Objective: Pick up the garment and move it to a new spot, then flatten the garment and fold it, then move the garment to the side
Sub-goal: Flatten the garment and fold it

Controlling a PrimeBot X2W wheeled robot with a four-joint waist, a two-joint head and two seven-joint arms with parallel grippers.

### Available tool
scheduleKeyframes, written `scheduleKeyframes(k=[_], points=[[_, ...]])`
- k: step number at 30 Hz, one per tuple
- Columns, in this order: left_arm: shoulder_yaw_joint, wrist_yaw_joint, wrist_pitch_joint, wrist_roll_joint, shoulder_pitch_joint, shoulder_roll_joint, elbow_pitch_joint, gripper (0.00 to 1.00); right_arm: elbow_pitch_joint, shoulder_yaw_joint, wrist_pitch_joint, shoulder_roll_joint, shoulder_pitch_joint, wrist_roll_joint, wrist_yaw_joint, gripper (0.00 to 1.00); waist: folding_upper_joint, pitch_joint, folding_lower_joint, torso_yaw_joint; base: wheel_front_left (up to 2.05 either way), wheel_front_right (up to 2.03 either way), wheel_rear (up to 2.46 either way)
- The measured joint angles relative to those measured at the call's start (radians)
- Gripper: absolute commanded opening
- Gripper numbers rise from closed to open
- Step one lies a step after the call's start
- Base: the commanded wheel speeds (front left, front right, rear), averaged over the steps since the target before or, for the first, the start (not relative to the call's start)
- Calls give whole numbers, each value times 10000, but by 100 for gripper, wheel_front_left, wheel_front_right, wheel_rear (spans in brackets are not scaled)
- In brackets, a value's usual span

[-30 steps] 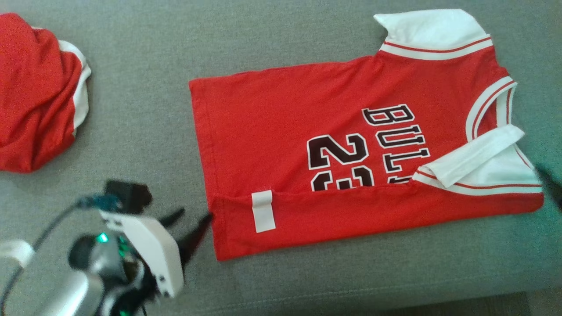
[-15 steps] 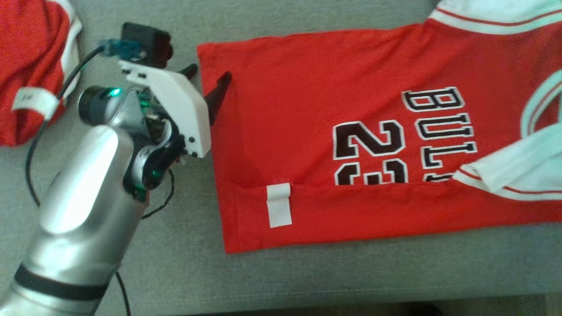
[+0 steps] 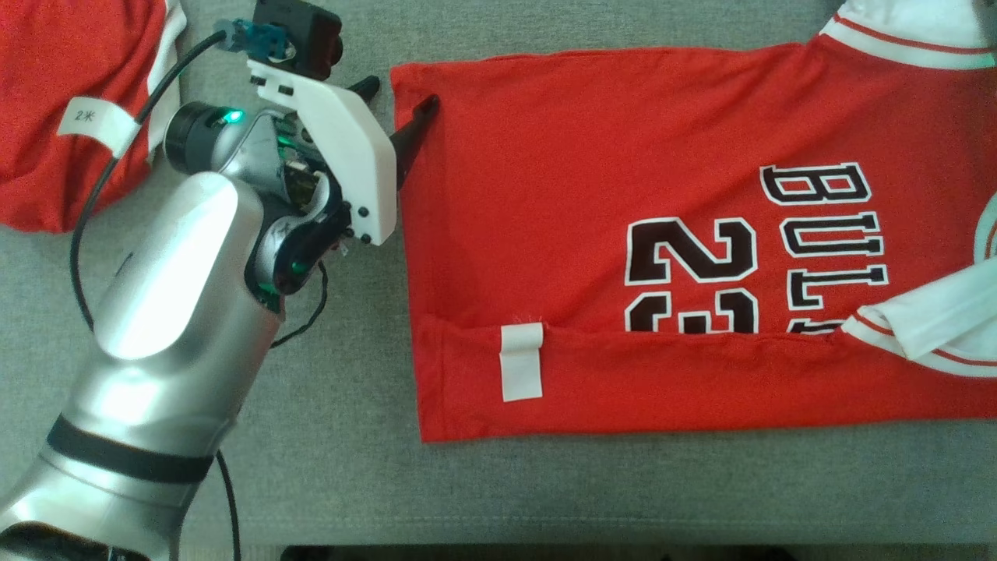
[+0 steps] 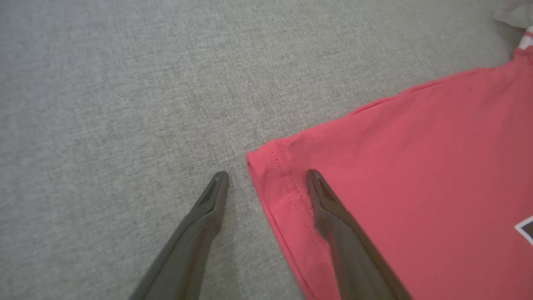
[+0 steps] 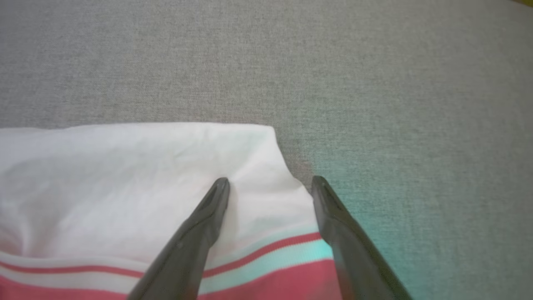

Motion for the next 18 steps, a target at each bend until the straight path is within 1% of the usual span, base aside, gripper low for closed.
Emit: scheduleKeyframes(k=[4,10,15,16,17,18], points=[[-29,-59,77,0,-128,10,178,100,199,207,-96,4,-189,330,0,100,0,33,0,-45,0,0,0],[-136,-61,188,81,-451,23,380,100,345,805,-499,0,-339,698,0,100,0,95,0,-141,0,0,0],[-174,-153,280,84,-607,31,558,100,481,1210,-932,-79,-348,907,0,100,0,99,0,-203,0,0,0],[-178,-238,307,84,-610,36,569,100,512,1296,-1032,-102,-349,997,0,100,0,93,0,-212,0,0,0],[-180,-268,322,82,-616,50,587,45,548,1415,-1122,-117,-349,1081,0,79,0,81,0,-218,0,0,0],[-180,-268,322,82,-616,50,587,0,548,1415,-1122,-117,-349,1081,0,34,0,81,0,-218,0,0,0]])
